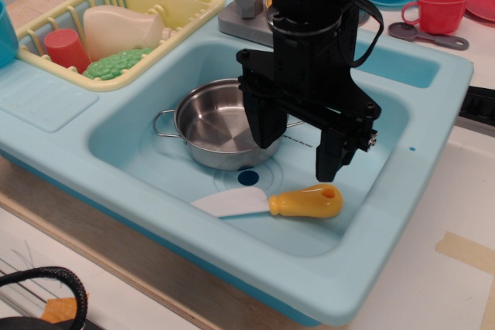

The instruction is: Put knife in pot or pan

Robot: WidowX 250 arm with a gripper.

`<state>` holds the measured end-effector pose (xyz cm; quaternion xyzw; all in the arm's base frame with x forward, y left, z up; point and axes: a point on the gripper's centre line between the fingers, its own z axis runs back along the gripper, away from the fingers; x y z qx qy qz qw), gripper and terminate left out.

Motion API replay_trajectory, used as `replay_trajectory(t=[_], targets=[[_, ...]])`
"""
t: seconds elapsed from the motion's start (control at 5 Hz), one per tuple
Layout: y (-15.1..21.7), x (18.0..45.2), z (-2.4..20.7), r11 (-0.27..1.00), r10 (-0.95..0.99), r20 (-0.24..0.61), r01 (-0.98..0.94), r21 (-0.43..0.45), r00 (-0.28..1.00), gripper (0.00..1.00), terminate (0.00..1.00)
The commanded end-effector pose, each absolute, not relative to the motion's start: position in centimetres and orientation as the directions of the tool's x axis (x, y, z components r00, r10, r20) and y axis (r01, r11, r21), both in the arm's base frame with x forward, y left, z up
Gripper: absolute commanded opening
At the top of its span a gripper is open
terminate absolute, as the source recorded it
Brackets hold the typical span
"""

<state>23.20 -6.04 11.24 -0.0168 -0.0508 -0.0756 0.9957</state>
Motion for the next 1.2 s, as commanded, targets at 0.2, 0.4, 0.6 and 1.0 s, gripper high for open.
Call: replay_trajectory(t=[0.2, 0.4, 0.6, 1.0], targets=[[-6.5, 23.8, 11.0, 0.946, -0.325, 0.115, 0.325, 0.021, 0.939, 1.0, 0.0], [-6.7, 23.8, 10.6, 0.862, -0.506, 0.133, 0.502, 0.065, 0.852, 1.0, 0.0], [-6.6, 24.1, 10.5, 0.769, -0.637, 0.167, 0.634, 0.077, 0.752, 1.0, 0.0], [-5.7, 24.1, 9.3, 0.652, -0.731, 0.264, 0.758, -0.001, 0.629, 1.0, 0.0]])
